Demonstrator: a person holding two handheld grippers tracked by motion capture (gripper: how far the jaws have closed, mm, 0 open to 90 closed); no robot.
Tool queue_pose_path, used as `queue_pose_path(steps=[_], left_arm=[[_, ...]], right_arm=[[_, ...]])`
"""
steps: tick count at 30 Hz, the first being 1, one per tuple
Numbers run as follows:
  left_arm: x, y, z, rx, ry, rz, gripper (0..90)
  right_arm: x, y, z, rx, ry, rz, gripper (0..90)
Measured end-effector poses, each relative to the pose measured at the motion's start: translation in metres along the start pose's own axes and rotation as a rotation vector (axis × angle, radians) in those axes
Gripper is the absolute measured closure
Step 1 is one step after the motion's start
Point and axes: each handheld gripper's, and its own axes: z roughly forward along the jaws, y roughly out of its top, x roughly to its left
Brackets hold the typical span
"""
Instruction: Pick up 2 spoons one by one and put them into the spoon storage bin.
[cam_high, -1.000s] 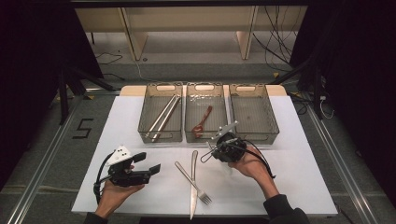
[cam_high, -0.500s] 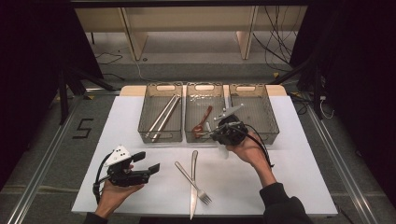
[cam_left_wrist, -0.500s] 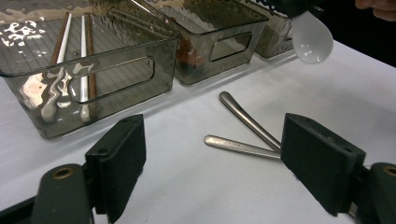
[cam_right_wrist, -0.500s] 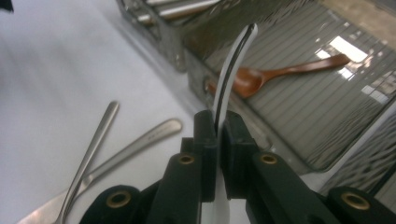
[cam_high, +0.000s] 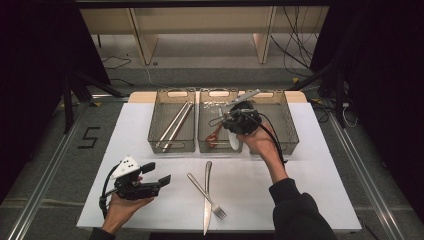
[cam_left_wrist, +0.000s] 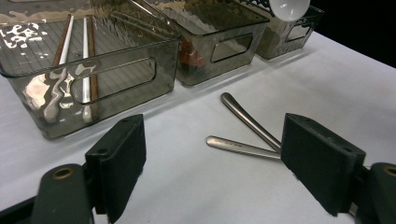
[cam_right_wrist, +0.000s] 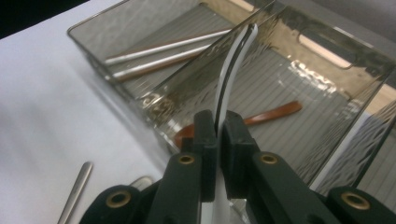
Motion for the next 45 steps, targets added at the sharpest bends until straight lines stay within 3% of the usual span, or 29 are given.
queue_pose_path(steps=[8,18,31,45], left_arm=[[0.0,0.0,0.0,-0.009,0.001,-0.002,21.9],[0.0,-0.001,-0.001,-0.01,-0.002,0.009,21.9],[-0.001,-0.001,0.0,-0.013,-0.003,0.011,21.9],[-0.001,-0.001,0.0,-0.012,-0.002,0.014,21.9]], right_arm=[[-0.01,0.018,0.006,-0.023,-0.041,0.044,86.2],[-0.018,0.024,0.02,-0.021,-0.081,0.076,86.1],[-0.029,0.019,0.038,0.01,-0.121,0.116,86.0],[-0.033,0.006,0.05,0.042,-0.148,0.128,85.7]])
